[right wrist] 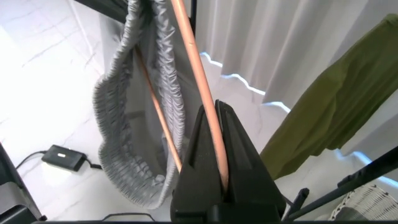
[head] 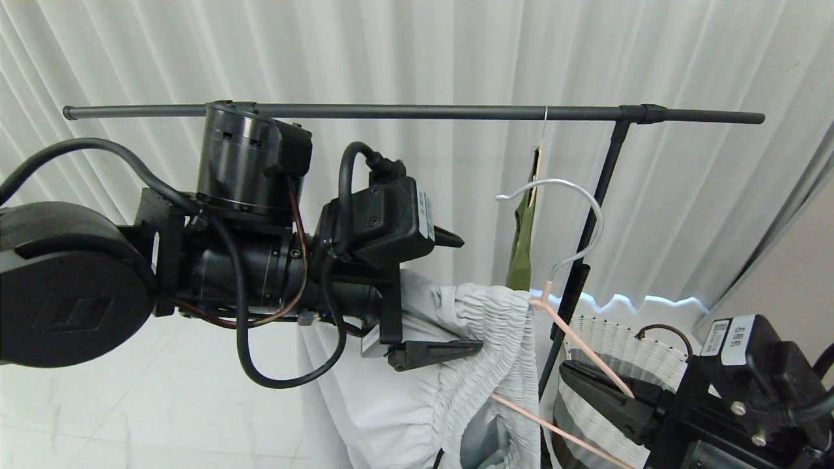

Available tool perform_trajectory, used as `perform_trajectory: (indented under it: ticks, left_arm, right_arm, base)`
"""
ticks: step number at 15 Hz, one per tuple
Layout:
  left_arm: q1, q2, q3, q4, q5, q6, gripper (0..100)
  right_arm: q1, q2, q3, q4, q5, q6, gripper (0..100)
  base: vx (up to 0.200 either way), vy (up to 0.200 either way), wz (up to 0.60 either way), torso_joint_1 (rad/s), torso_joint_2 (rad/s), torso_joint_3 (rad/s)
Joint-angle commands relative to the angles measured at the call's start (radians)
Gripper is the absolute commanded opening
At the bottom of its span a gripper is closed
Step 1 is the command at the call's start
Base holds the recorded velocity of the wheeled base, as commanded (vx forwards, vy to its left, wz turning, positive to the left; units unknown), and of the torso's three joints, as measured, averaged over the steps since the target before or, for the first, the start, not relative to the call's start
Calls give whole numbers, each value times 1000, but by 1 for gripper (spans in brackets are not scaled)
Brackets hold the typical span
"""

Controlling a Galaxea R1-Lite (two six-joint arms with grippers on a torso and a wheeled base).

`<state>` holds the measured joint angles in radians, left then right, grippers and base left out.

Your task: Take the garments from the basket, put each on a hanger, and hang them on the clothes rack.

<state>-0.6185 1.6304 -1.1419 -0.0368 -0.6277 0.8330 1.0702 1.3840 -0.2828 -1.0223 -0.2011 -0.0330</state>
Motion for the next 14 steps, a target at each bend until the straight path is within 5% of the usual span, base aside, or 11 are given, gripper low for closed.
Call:
perform_trajectory:
  ticks: [1, 2, 3, 11, 12, 14]
  left_arm:
    - [-1, 14, 1, 0, 0, 0, 100]
    - [-1, 12, 2, 0, 0, 2, 100]
    - [-1, 11, 5, 0, 0, 2, 0]
    - [0, 2, 22, 0, -18, 5, 0]
    - [0, 5, 22, -2, -15, 17, 0]
    - [2, 8, 24, -2, -12, 29, 0]
  right_arm:
    - [2, 4, -1, -2, -1, -5, 0]
    - [2, 3, -1, -2, -3, -10, 0]
    - [2, 3, -1, -2, -3, -10, 0]
    - [-32, -5, -21, -4, -11, -21, 0]
    - [-32, -7, -22, -2, -11, -22, 100]
    - [-32, -7, -22, -4, -11, -24, 100]
  base:
    - [0, 0, 0, 0, 0, 0]
    - [0, 0, 0, 0, 0, 0]
    - [0, 0, 0, 0, 0, 0]
    - [0, 0, 0, 0, 0, 0]
    - [0, 0, 0, 0, 0, 0]
    - [0, 0, 0, 0, 0, 0]
